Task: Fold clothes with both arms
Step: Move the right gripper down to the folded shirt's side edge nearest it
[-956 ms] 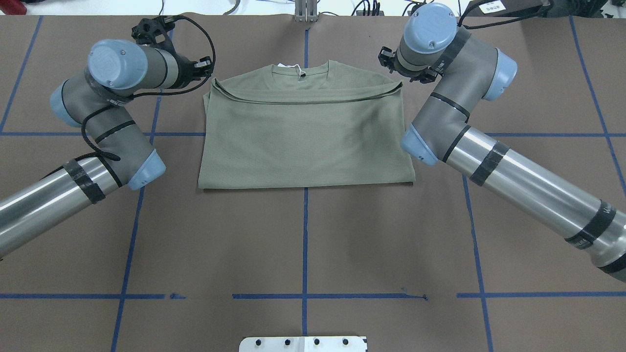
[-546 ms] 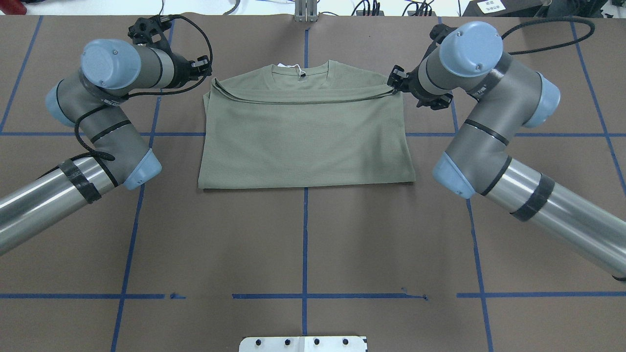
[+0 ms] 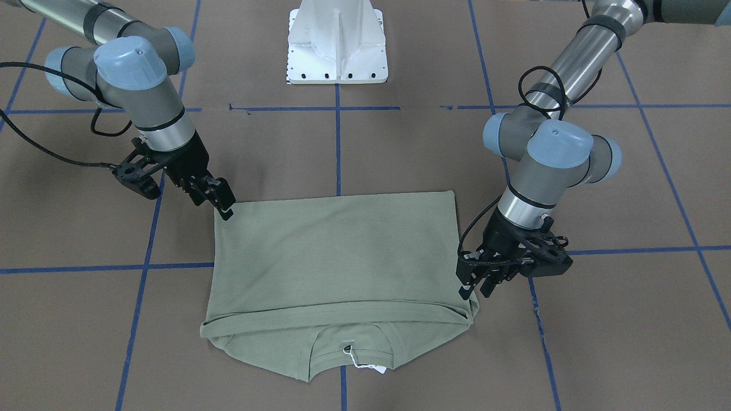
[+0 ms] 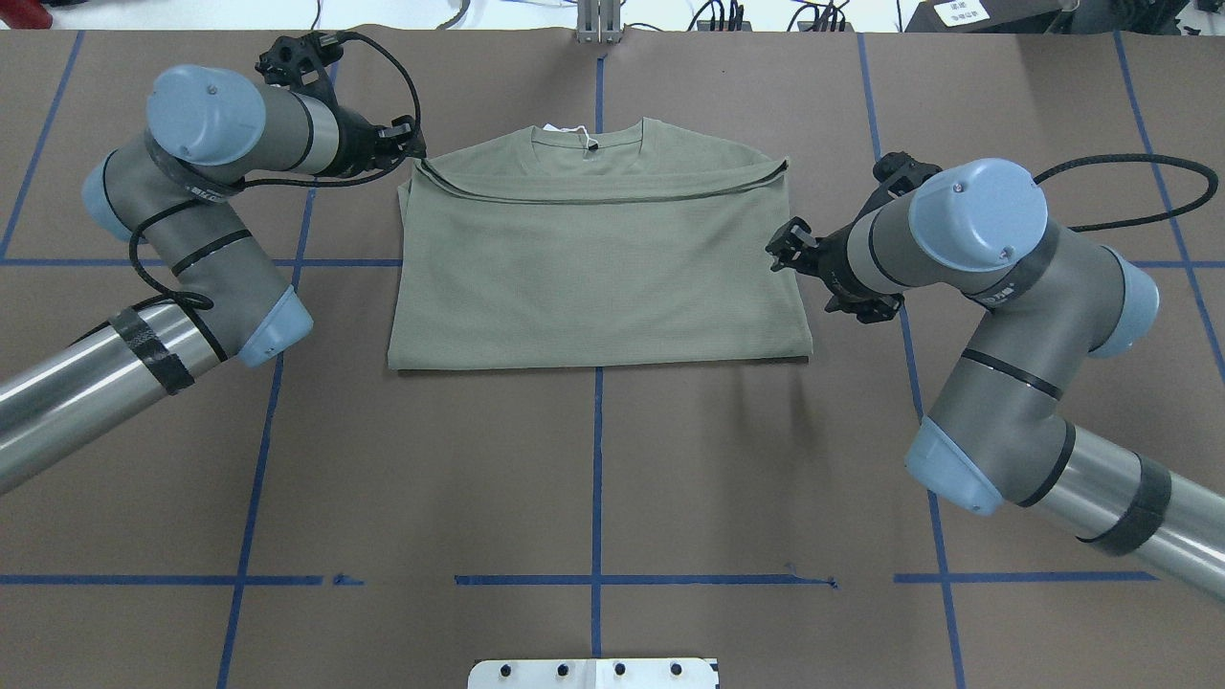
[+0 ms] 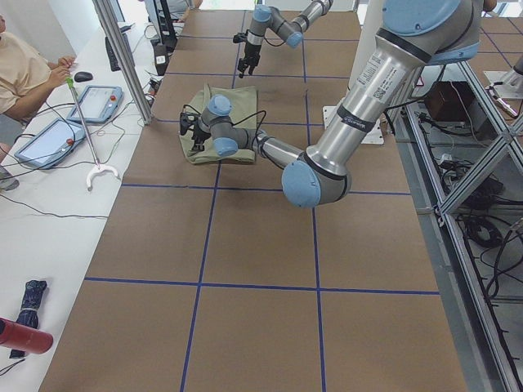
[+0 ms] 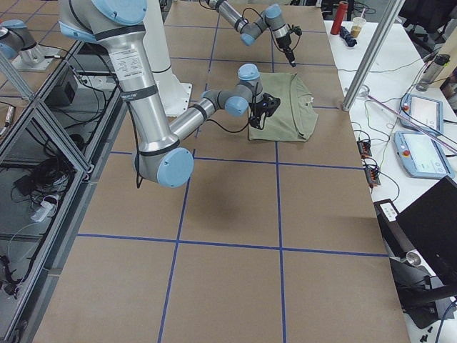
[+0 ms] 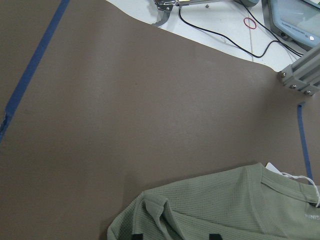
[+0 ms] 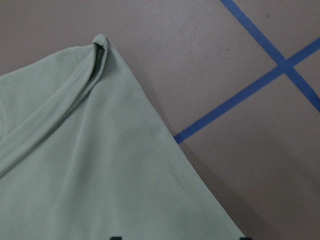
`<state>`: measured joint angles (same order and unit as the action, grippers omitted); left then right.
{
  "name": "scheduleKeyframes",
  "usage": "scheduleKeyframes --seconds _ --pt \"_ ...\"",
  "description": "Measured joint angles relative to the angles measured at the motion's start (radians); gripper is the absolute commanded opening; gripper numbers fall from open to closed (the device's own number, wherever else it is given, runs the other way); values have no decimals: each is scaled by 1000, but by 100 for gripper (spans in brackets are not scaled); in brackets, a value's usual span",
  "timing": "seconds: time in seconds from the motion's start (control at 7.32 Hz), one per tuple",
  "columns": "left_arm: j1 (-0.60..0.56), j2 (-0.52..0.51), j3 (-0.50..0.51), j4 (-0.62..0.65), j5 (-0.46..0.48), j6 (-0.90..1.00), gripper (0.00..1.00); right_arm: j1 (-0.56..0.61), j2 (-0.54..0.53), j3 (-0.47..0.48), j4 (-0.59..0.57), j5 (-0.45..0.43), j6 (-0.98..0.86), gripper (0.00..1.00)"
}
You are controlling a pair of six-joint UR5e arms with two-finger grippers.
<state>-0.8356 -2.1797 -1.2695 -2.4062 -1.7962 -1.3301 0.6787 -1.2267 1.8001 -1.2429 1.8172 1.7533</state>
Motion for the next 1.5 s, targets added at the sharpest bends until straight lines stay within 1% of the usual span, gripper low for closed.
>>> scheduleKeyframes --seconds 0.41,0.68,0.82,1.09,1.37,1.5 --pt "-3 0 -1 -8 -2 8 61 -32 -44 16 -2 -1 27 86" --pt "-15 0 -4 -9 -2 18 62 -54 -45 -1 -2 -2 32 83" --pt "-20 0 -5 -8 -2 24 62 -59 -40 -27 0 -2 32 83" --pt "-24 2 -5 -7 -1 28 63 -64 -24 -70 2 -3 30 70" --pt "-24 6 -5 -7 0 30 63 -64 5 -101 2 -12 28 67" --pt "-24 7 -5 -7 0 31 63 -65 24 -126 2 -30 25 58"
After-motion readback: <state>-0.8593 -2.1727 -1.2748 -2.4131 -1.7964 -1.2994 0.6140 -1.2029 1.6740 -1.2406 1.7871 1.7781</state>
